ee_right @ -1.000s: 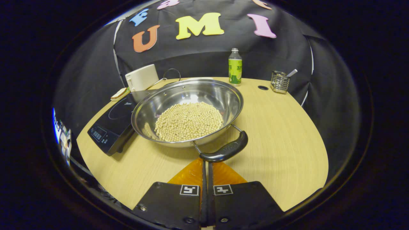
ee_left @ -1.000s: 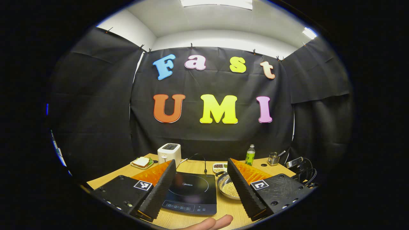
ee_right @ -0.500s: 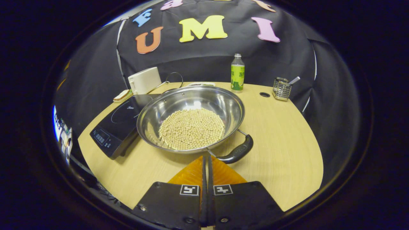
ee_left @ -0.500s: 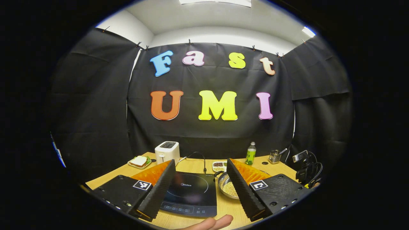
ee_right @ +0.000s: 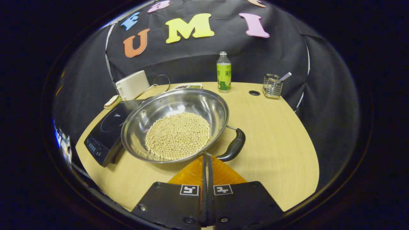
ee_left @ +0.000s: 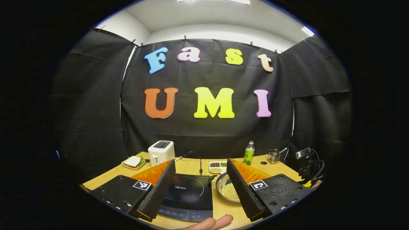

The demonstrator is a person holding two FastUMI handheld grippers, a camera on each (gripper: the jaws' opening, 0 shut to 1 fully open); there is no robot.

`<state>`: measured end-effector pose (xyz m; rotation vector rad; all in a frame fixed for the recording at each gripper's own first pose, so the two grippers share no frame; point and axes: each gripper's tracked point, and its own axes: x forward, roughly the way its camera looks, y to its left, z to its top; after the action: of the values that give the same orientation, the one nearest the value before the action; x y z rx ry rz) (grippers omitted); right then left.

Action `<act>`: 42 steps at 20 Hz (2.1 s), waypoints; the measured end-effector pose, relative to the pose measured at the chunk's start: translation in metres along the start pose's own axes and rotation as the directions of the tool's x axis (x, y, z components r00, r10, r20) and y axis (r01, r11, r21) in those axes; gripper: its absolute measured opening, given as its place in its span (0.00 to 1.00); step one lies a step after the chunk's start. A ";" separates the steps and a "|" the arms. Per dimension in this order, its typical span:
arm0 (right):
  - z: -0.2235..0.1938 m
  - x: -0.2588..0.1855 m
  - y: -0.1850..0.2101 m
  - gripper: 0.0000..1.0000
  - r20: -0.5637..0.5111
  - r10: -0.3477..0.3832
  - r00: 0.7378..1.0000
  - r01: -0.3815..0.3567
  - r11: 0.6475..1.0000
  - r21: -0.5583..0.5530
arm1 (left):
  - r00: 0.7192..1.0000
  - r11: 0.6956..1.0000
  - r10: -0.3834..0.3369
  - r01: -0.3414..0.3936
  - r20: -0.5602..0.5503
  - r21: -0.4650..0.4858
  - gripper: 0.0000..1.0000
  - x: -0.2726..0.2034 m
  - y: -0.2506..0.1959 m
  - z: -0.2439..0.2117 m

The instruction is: First push the handle of the pot to place it horizontally, then grasp the pot with both hands and set it on the induction cooktop.

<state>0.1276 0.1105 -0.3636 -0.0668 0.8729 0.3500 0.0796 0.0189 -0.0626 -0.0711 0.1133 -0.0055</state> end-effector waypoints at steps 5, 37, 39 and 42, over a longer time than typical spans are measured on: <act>0.012 0.014 -0.014 0.04 -0.008 -0.011 1.000 0.011 1.000 0.018 | 1.000 1.000 -0.003 0.003 -0.009 -0.006 0.96 0.012 0.000 -0.003; 0.077 0.024 -0.085 0.14 0.185 -0.108 0.977 0.078 0.984 0.160 | 0.970 0.993 -0.103 0.089 -0.218 -0.074 0.95 0.049 -0.035 -0.079; 0.083 0.007 -0.080 0.26 0.218 -0.104 0.970 0.071 0.986 0.153 | 0.967 0.993 -0.110 0.096 -0.231 -0.071 0.95 0.052 -0.040 -0.084; 0.095 -0.018 -0.074 0.51 0.271 -0.095 0.958 0.059 0.989 0.136 | 0.962 0.992 -0.123 0.109 -0.242 -0.069 0.95 0.056 -0.050 -0.088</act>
<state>0.2116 0.0554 -0.2949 0.0649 0.6108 0.2232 0.1250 -0.0376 -0.1530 -0.1316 0.3579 -0.1289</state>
